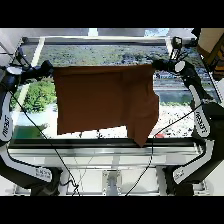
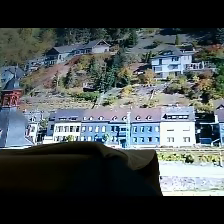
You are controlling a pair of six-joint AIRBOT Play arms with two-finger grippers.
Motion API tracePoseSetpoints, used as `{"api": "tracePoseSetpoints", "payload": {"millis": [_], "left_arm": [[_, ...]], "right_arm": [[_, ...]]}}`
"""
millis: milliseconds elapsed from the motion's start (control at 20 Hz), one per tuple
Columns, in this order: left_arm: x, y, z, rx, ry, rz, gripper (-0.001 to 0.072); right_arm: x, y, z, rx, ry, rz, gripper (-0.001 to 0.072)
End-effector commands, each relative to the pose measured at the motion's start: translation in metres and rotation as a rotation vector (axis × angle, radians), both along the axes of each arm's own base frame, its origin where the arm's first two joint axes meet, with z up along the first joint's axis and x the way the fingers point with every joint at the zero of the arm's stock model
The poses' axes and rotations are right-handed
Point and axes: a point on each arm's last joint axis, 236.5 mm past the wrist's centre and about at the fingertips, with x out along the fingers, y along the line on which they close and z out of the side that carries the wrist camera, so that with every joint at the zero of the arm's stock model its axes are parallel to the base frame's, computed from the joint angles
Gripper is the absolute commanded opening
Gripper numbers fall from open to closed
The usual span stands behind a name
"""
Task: Fold the shirts.
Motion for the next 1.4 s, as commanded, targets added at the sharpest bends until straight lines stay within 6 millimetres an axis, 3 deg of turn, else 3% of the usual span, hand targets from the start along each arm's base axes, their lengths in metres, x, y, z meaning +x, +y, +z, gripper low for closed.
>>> {"api": "tracePoseSetpoints", "payload": {"millis": [0, 200, 400, 500, 600, 750, 950, 1000, 1100, 1150, 1350], "left_arm": [[-0.023, -0.022, -0.010, -0.055, 0.093, -0.119, 0.0005], [-0.077, -0.045, -0.022, -0.136, 0.263, -0.310, 0.0005], [-0.135, -0.026, -0.050, -0.034, 0.500, -0.394, 0.0005], [-0.161, -0.007, -0.069, 0.049, 0.635, -0.398, 0.0006], [-0.166, 0.002, -0.077, 0.079, 0.675, -0.370, 0.0007], [-0.161, 0.001, -0.079, 0.067, 0.661, -0.358, 0.0007], [-0.164, 0.000, -0.079, 0.063, 0.670, -0.364, 0.0022], [-0.165, 0.000, -0.079, 0.062, 0.674, -0.368, 0.0103], [-0.168, -0.001, -0.079, 0.058, 0.684, -0.376, 0.0403], [-0.171, -0.002, -0.079, 0.056, 0.693, -0.382, 0.0435], [-0.176, -0.002, -0.075, 0.056, 0.713, -0.401, 0.0435]], "right_arm": [[-0.018, 0.013, -0.028, 0.022, 0.125, 0.041, 0.0025], [-0.071, 0.015, -0.062, -0.056, 0.376, 0.145, 0.0026], [-0.125, -0.006, -0.086, -0.181, 0.612, 0.203, 0.0025], [-0.138, -0.008, -0.089, -0.190, 0.671, 0.215, 0.0026], [-0.138, 0.001, -0.088, -0.153, 0.667, 0.223, 0.0025], [-0.137, 0.018, -0.085, -0.078, 0.656, 0.237, 0.0026], [-0.138, 0.021, -0.084, -0.064, 0.658, 0.240, 0.0053], [-0.138, 0.021, -0.084, -0.064, 0.657, 0.240, 0.0107], [-0.137, 0.021, -0.084, -0.065, 0.656, 0.240, 0.0262], [-0.138, 0.020, -0.084, -0.069, 0.660, 0.240, 0.0268], [-0.140, 0.012, -0.085, -0.112, 0.666, 0.249, 0.0268]]}}
